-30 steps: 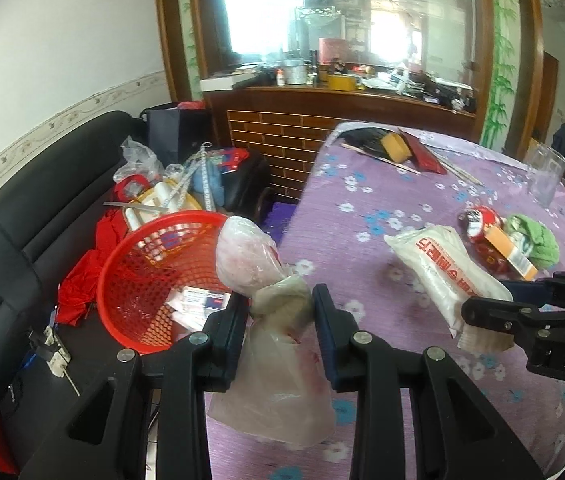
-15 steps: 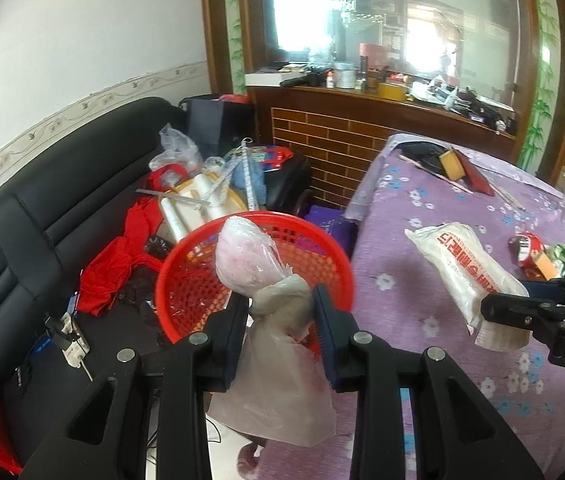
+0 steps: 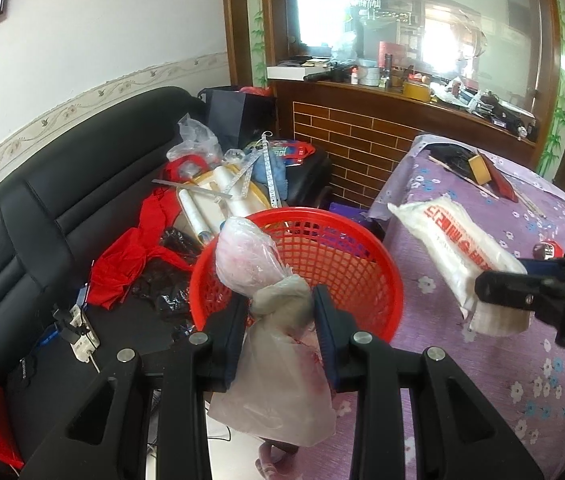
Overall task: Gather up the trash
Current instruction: 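Carry the white bag and white packet with both tools over the red basket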
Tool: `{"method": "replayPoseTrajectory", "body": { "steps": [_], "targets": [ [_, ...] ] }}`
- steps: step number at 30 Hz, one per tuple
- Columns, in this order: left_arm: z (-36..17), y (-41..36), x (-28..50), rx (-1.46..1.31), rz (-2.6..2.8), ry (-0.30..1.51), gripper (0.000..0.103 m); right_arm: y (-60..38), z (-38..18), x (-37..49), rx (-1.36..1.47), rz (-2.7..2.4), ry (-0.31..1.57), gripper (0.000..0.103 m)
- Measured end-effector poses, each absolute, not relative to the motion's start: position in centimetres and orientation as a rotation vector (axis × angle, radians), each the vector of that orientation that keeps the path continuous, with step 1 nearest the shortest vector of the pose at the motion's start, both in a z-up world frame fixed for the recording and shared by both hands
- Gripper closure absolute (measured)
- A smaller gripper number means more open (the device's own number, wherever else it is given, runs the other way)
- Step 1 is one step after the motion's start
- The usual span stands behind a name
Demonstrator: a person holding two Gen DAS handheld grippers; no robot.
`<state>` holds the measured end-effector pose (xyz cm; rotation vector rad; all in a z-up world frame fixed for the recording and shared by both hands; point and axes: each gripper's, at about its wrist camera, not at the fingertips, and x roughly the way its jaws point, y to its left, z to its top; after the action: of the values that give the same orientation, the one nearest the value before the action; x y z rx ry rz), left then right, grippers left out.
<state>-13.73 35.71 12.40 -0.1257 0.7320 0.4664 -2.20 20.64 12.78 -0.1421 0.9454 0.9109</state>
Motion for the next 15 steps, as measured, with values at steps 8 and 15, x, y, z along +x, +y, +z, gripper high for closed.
{"method": "replayPoseTrajectory", "body": {
  "steps": [8,15],
  "targets": [
    [12.2,37.5,-12.9,-0.154,0.468,0.745,0.071,23.4,12.6,-0.8,-0.104,0.948,0.992,0.058],
    [12.3,38.2,-11.8,-0.160,0.455,0.749,0.071,25.8,12.4,0.4,-0.100,0.960,1.009,0.058]
  ]
}}
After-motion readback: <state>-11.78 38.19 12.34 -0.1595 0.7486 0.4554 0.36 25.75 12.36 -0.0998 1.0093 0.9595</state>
